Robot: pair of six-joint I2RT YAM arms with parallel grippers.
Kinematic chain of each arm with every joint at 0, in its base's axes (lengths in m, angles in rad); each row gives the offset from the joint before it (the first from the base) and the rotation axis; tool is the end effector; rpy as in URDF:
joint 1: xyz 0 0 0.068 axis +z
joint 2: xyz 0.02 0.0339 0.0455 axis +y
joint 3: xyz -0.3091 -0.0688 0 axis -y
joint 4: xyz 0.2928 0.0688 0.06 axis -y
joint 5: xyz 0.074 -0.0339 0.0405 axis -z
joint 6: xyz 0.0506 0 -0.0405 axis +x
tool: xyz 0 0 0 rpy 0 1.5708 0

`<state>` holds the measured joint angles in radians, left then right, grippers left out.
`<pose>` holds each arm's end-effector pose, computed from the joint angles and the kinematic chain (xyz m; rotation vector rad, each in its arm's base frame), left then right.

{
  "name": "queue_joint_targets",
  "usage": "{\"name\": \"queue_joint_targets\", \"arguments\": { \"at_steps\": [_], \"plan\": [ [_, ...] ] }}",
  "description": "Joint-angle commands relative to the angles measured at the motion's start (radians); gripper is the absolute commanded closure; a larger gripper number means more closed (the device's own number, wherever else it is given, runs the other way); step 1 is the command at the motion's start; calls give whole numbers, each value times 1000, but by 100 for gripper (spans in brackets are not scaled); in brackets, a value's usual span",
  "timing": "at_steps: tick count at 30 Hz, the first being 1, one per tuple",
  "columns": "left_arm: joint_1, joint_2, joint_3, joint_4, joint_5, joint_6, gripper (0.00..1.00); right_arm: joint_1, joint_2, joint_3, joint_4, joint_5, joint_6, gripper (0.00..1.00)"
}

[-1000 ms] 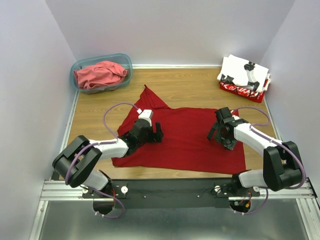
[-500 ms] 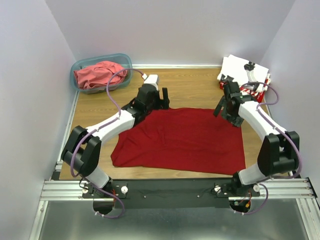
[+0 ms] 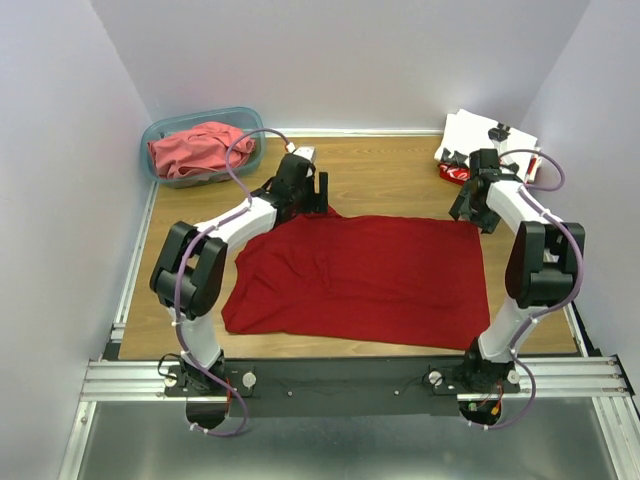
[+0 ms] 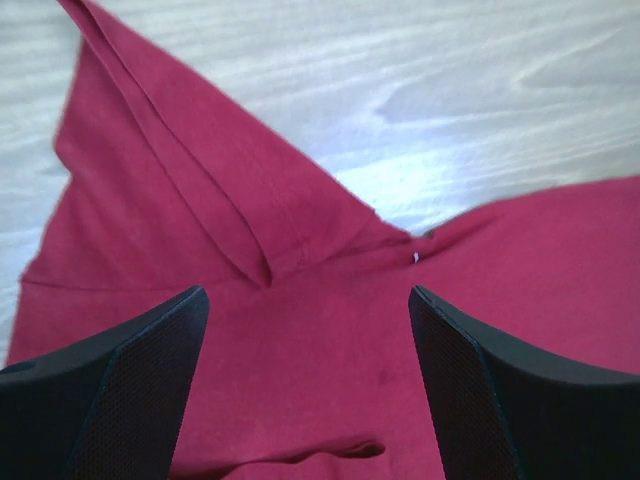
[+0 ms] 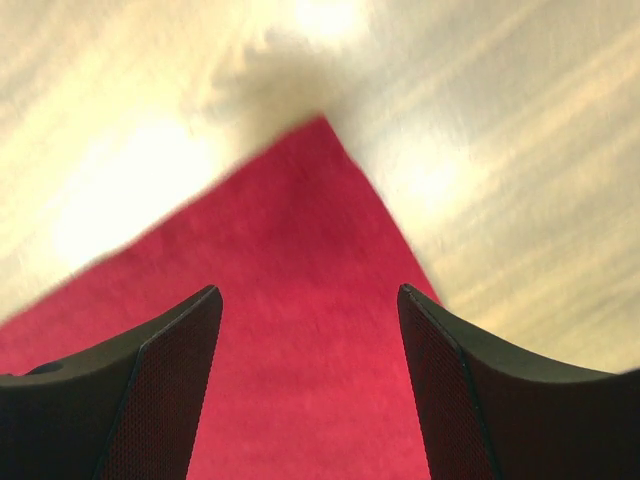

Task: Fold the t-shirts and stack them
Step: Fold the tshirt

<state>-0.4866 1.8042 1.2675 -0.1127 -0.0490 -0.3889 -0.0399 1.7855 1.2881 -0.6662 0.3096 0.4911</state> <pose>0.4192 -0.2190 0.2408 0.0826 2.2516 -0.4240 0.4192 -0.0322 0.2163 0.7819 2.5484 -0.2822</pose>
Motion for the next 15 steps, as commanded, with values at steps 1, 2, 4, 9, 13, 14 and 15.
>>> {"name": "queue_joint_targets", "arguments": {
  "at_steps": [1,2,4,9,13,14,15],
  "plan": [
    [-4,20,38,-39,32,16,12,-20,57,45,79,0,-45,23],
    [-4,24,43,-42,32,15,11,-25,67,48,85,-4,-43,23],
    [-3,38,52,-50,26,13,12,-41,98,56,102,-20,-42,23],
    [5,69,88,-80,-9,19,12,-75,115,42,171,-82,-52,26],
    [39,127,154,-133,-38,5,14,-89,137,39,186,-99,-57,30],
    [57,144,174,-142,-41,-5,14,-94,140,33,188,-104,-57,30],
    [68,152,187,-148,-48,-7,15,-97,146,30,192,-106,-57,32]
  ]
}}
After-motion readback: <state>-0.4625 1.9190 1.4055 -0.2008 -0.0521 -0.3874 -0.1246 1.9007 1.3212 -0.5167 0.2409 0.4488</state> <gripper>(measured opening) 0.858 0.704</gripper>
